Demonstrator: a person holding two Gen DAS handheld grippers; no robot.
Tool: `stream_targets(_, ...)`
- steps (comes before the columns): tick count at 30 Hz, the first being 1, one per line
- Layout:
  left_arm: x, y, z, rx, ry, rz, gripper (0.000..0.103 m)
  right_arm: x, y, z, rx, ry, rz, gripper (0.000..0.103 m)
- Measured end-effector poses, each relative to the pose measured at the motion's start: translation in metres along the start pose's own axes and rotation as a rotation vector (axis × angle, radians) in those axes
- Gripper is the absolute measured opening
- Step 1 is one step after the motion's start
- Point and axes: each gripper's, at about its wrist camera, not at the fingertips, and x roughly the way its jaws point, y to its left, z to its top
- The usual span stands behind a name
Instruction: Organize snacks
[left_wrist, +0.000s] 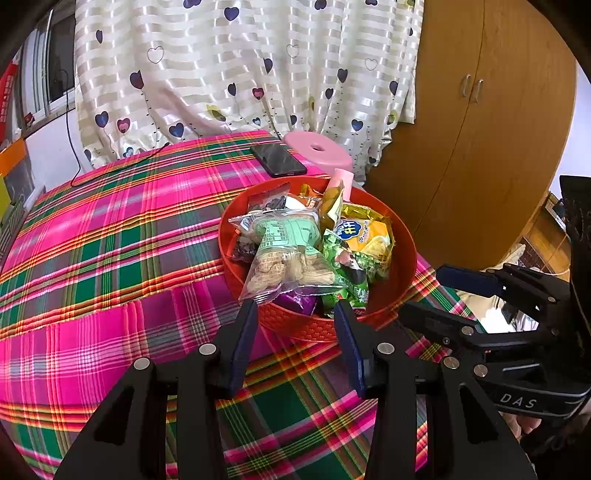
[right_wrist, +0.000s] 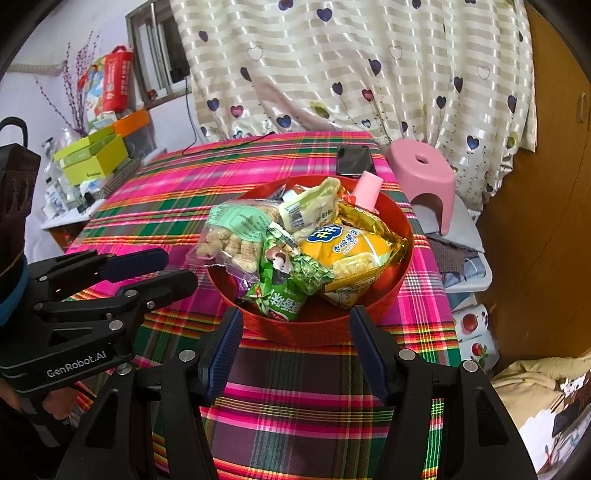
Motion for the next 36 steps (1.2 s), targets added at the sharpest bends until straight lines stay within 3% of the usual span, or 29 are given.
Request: stream_targets(36,0.001,-0.002,0.001,0.022,0.004,0.001,0.044,0.010,-0.006,-0.004,-0.002,0.020,0.001,0.060)
